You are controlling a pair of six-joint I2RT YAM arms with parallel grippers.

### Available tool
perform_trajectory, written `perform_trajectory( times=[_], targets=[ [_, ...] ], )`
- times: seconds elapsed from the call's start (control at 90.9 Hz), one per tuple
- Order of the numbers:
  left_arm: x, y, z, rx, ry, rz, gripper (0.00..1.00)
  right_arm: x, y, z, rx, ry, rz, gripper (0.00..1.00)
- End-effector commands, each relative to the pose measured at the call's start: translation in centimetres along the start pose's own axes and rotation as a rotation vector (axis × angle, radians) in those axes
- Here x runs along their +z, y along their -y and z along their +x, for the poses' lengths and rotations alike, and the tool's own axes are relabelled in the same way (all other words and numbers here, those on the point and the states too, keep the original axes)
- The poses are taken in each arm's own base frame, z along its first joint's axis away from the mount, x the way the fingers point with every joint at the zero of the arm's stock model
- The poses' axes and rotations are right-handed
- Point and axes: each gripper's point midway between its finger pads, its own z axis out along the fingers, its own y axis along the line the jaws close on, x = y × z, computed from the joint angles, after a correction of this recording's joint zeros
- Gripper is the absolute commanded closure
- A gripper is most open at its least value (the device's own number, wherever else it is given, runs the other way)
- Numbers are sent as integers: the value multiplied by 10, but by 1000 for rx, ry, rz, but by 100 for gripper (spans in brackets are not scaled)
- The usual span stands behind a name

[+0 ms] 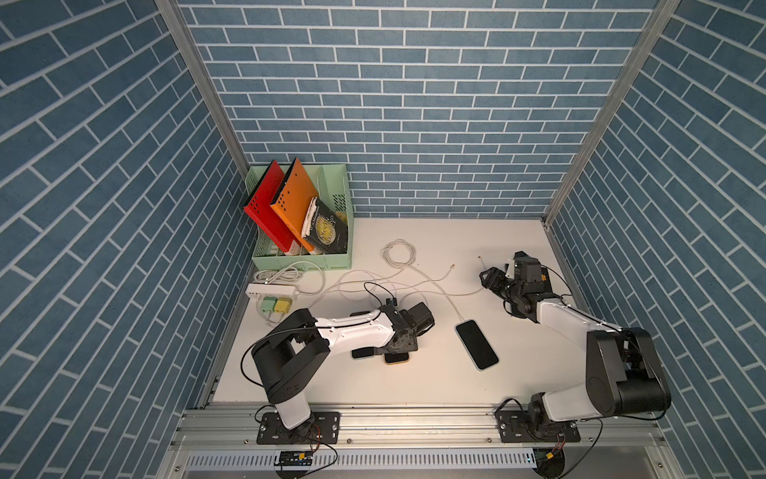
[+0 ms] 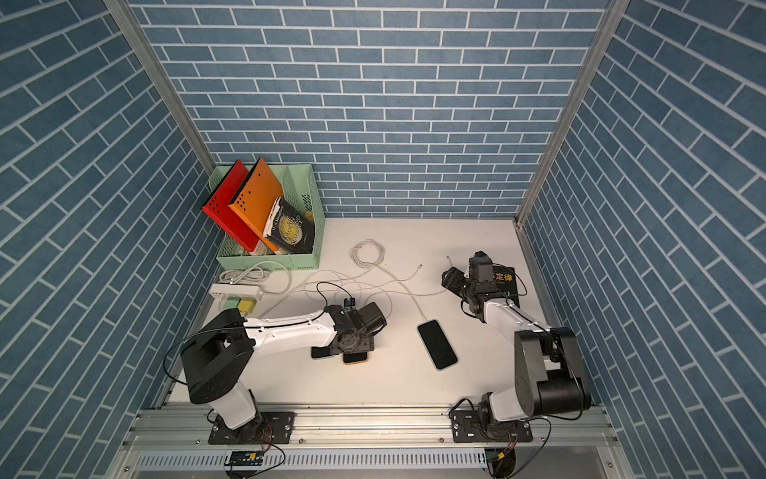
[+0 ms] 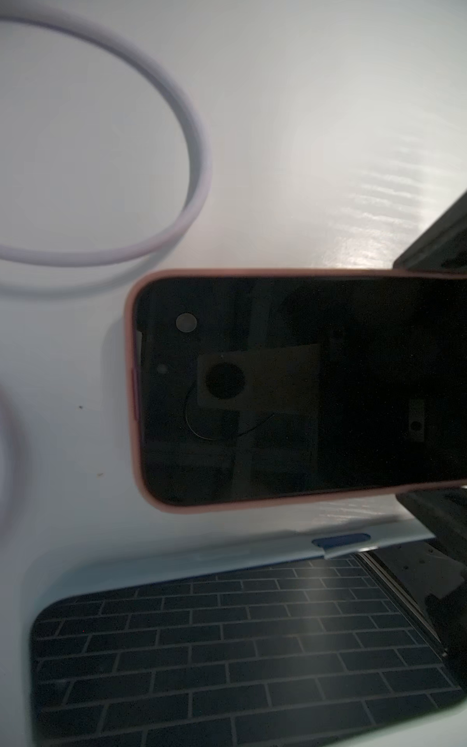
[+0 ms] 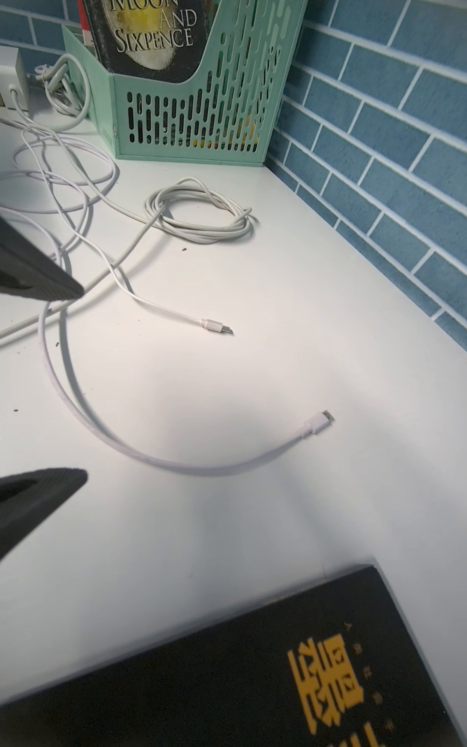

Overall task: Unplug the charging cable from the phone
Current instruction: Place the phone at the center of the board.

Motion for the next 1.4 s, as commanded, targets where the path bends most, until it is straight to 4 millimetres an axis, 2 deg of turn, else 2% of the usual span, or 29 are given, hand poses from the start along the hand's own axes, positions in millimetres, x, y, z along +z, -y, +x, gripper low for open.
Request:
perform_trajectory(
  times=[0.0,0.077,0.231,0.451,0.605,0.616,0.638,0.671,0.847,0.99,1.155,1.243,1.386],
  targets=[
    [6,0,3,23,3,-10,96,-6,1,6,-35,-6,13,32],
    [9,0,4,27,-3,-15,94,-6,2,7,-37,-9,15,32],
    [10,-1,3,32,5,-26,77,-9,0,6,-48,-8,12,31],
    [4,-4,-3,34,24,-53,21,-14,-3,14,-77,-40,-1,22],
    [-11,-1,-17,25,65,-71,2,-17,-7,26,-113,-93,6,14],
    [-12,-1,-18,25,68,-73,1,-17,-7,26,-115,-97,8,13],
    [-15,0,-22,22,76,-73,0,-18,-7,28,-120,-104,12,4],
    [-19,2,-25,21,88,-73,0,-18,-7,31,-127,-113,18,1],
    [-41,13,-50,11,171,-48,0,-26,-11,53,-188,-160,20,1],
    [-53,32,-76,31,224,30,1,-40,-19,71,-230,-172,11,0],
    [-70,43,-98,81,271,102,1,-58,-8,92,-233,-197,61,1],
    [-71,36,-95,88,279,125,1,-65,8,99,-241,-203,122,1],
    [-61,23,-73,80,237,168,2,-74,25,113,-213,-236,173,0]
  ],
)
